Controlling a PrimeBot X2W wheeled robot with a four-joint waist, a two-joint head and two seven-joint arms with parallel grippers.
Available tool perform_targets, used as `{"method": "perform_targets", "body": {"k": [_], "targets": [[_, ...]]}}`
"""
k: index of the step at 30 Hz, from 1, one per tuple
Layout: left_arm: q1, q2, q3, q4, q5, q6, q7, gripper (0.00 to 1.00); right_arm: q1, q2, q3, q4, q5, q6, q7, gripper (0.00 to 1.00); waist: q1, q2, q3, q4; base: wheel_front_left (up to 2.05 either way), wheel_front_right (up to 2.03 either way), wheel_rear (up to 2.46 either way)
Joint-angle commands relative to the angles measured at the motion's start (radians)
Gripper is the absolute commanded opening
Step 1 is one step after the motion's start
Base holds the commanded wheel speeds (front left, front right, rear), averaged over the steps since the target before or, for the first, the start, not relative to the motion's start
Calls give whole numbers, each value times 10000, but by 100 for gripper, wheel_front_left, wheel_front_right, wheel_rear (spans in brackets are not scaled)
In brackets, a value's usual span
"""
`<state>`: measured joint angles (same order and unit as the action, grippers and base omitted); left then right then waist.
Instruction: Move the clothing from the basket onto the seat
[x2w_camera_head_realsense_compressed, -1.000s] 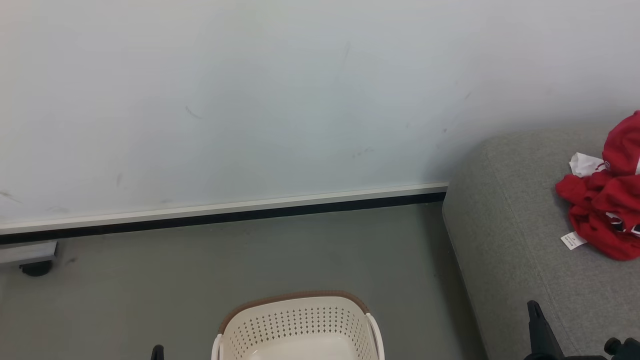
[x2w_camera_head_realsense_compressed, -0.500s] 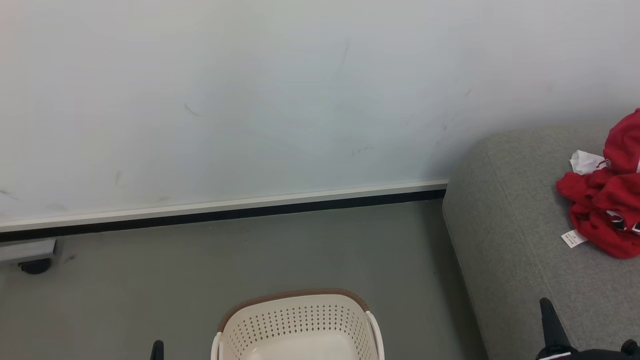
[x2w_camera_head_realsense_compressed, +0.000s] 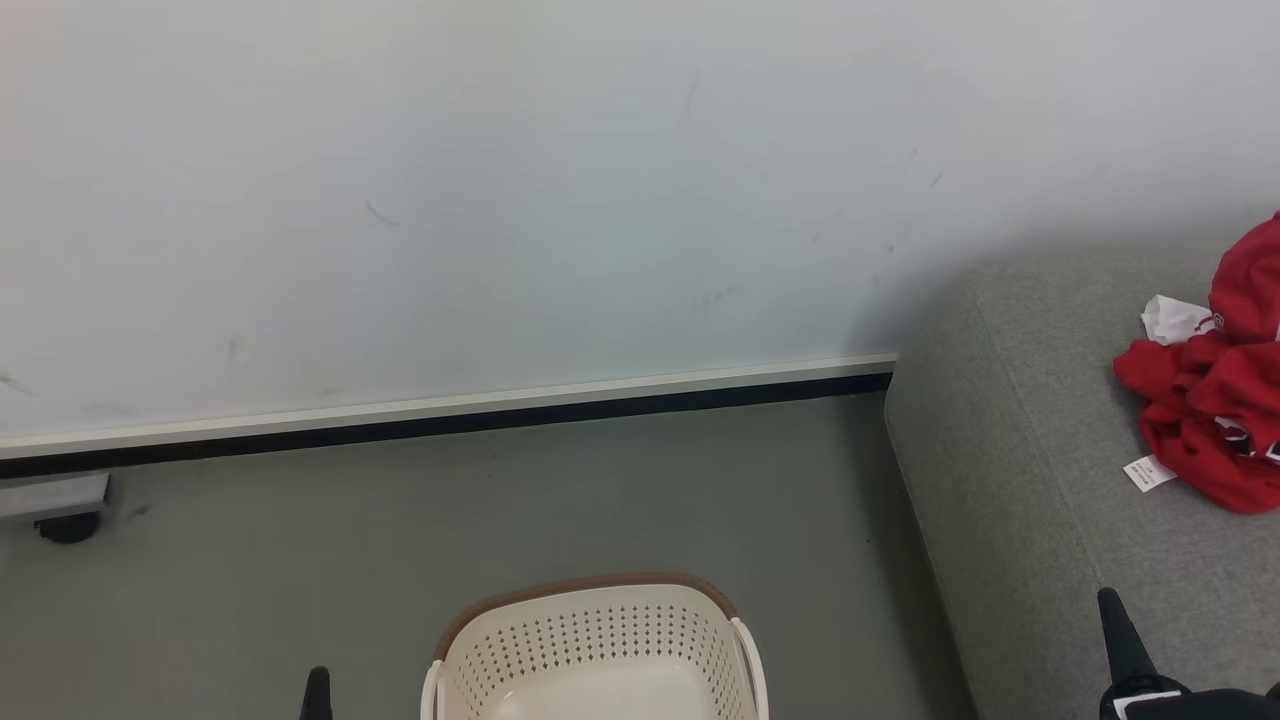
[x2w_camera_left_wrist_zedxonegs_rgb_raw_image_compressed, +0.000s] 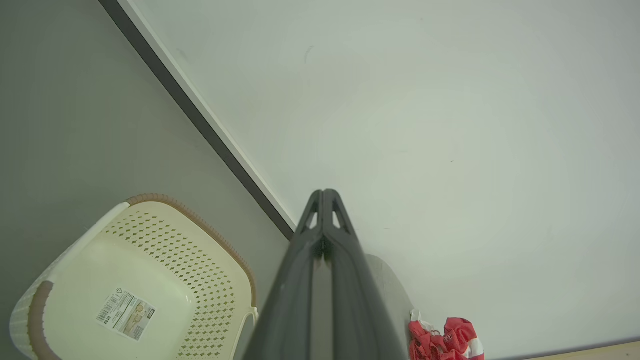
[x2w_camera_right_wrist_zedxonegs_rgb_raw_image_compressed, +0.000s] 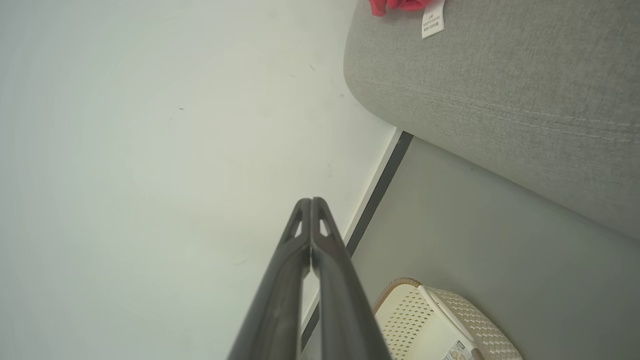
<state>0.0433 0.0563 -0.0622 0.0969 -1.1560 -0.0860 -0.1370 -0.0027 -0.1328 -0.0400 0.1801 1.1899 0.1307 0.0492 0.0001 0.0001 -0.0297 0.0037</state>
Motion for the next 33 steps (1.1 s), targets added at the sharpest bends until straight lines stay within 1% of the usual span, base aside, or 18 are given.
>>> {"method": "perform_targets", "body": {"k": [1, 15, 33], "targets": [[-175, 66, 12, -5, -328, -44, 42, 0, -185, 1, -102, -45, 294, 3, 88, 0, 0, -1, 8, -1, 0, 0, 0], [-421, 56, -32, 230, -1657, -185, 224, 0, -362, 97, -619, 111, 1618, 3, 620, 0, 0, -1, 89, -10, 0, 0, 0], [-679, 41, -76, 489, -3078, -305, 441, 0, -513, 218, -1196, 275, 2984, 2, 1209, 0, 0, -1, 187, -21, 0, 0, 0]]}}
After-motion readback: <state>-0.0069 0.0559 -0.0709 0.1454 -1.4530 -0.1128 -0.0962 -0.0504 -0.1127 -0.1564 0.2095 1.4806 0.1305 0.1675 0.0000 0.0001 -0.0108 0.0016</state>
